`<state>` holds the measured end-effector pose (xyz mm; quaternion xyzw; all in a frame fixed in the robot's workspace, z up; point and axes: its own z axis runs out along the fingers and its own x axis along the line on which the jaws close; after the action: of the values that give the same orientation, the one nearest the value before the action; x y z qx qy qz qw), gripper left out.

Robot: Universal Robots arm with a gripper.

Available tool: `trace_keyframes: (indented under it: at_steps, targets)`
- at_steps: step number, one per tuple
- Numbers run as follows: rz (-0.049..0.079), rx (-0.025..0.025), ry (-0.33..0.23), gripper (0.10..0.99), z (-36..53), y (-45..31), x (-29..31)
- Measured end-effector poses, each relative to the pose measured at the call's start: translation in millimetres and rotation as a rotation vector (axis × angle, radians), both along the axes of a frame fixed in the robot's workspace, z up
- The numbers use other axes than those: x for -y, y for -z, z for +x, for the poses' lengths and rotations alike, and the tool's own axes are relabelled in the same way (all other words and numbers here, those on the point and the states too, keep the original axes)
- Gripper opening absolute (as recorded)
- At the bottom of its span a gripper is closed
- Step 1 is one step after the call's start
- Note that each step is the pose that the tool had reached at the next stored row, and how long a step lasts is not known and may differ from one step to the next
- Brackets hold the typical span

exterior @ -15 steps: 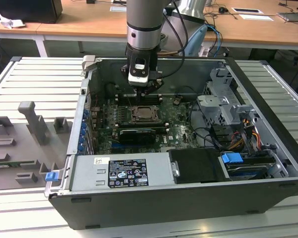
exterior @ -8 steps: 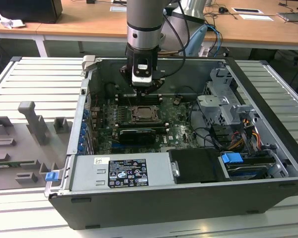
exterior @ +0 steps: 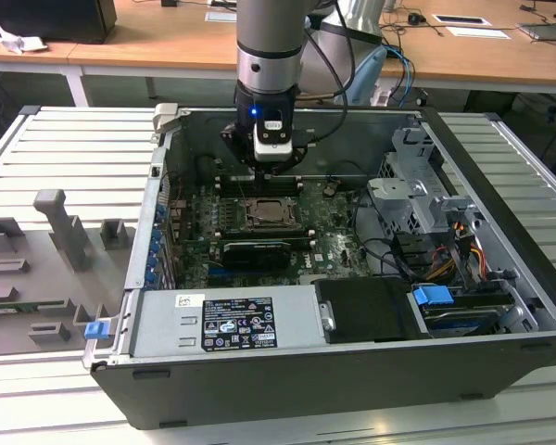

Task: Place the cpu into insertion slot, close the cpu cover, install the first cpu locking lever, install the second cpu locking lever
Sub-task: 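Install the first cpu locking lever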

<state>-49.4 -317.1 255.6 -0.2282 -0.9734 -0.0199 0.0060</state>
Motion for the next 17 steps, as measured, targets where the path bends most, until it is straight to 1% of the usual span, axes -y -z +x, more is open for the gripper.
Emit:
trace_keyframes:
  at_steps: [1,3,4,7,14,17]
  targets:
    - [0.000,0.0000,-0.016,0.106,0.0,0.0,0.0]
    - [0.000,0.0003,-0.071,0.106,0.0,0.0,0.0]
    - [0.000,0.0006,-0.087,0.106,0.0,0.0,0.0]
    - [0.000,0.0012,-0.159,0.106,0.0,0.0,0.0]
    - [0.000,0.0013,-0.250,0.106,0.0,0.0,0.0]
    - [0.000,0.0013,-0.276,0.106,0.0,0.0,0.0]
